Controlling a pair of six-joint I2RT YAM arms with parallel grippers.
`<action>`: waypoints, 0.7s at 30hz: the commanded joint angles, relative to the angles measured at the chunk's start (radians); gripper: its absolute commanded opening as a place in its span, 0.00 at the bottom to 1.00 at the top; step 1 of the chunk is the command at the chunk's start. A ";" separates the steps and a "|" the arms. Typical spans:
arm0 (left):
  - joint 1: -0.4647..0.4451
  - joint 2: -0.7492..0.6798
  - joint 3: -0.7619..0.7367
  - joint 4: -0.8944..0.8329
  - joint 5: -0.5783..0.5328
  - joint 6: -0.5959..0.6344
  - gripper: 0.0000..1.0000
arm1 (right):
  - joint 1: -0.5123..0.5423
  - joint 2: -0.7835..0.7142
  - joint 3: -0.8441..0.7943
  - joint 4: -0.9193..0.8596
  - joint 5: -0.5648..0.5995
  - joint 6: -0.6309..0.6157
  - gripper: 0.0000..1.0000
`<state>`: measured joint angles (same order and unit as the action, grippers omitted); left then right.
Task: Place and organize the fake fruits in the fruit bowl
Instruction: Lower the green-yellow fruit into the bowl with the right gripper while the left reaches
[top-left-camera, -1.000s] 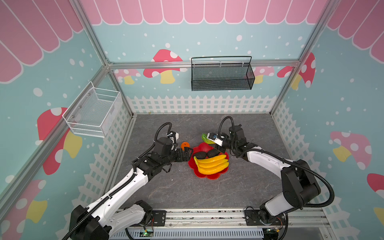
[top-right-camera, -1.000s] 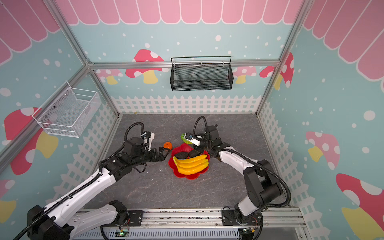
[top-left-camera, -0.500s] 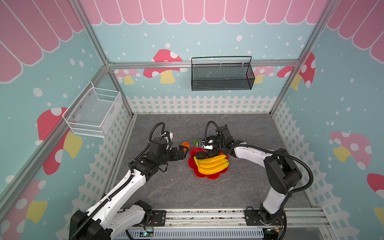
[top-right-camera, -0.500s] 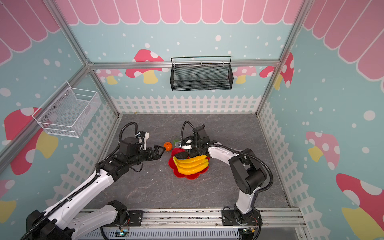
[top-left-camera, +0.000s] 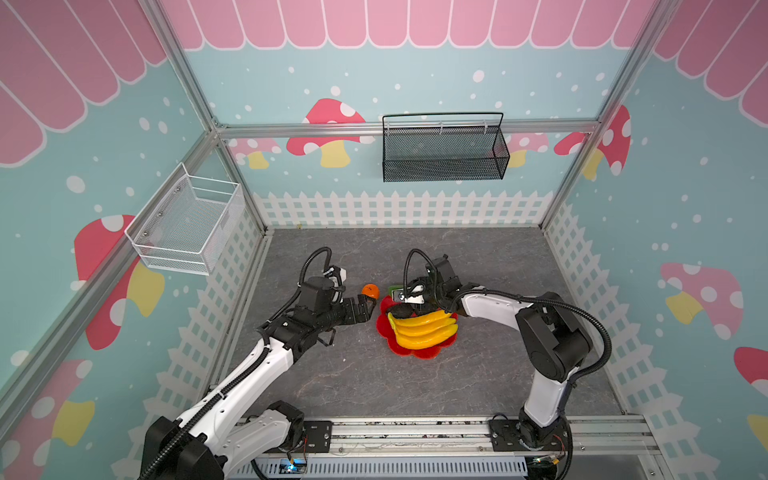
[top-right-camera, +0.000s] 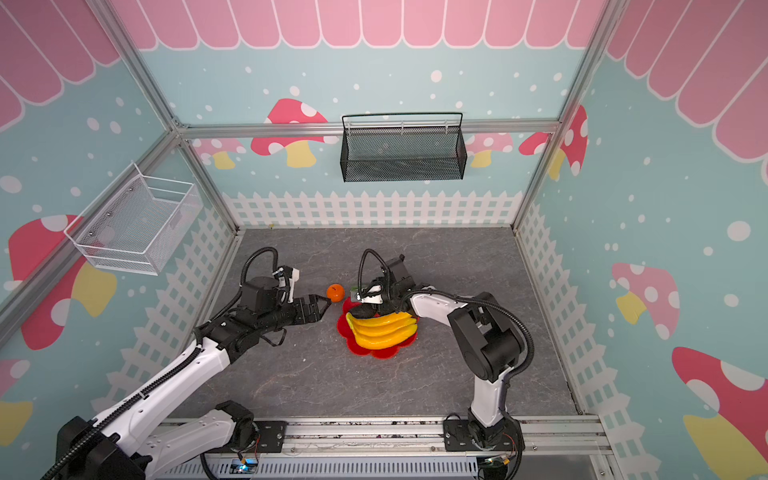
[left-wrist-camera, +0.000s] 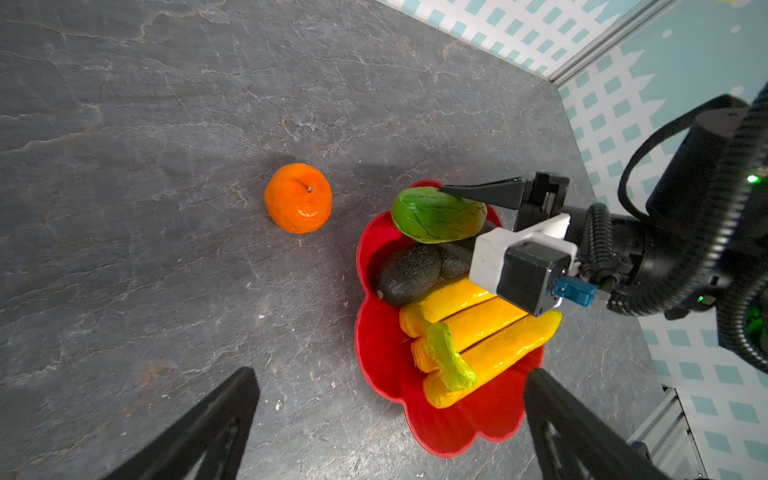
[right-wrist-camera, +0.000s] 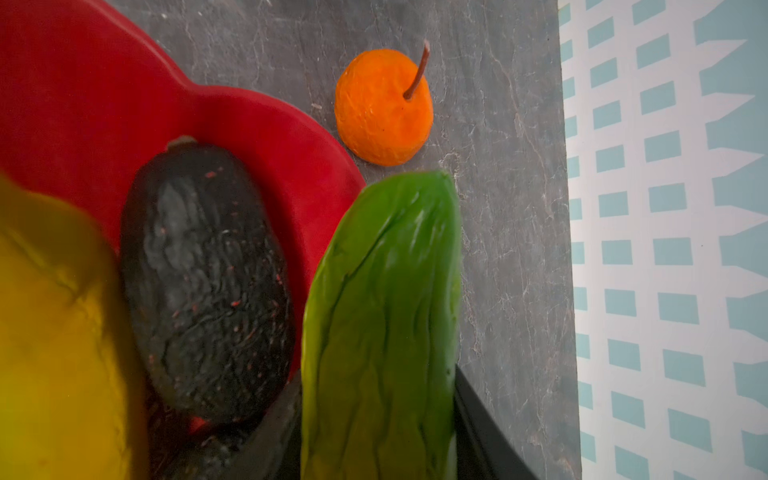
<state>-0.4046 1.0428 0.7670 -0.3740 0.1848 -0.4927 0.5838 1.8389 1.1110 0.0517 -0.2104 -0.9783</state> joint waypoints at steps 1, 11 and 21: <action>0.017 0.004 -0.014 0.021 0.008 0.009 1.00 | 0.007 0.005 0.014 0.014 0.013 -0.005 0.52; 0.050 0.025 0.004 0.012 0.001 0.036 1.00 | 0.010 -0.038 -0.015 0.049 0.032 0.017 0.72; 0.050 0.391 0.164 0.112 -0.136 0.029 0.92 | 0.017 -0.266 -0.155 0.102 -0.001 0.095 0.86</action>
<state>-0.3592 1.3437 0.8688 -0.3164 0.1017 -0.4656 0.5915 1.6440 0.9989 0.1196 -0.1787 -0.9115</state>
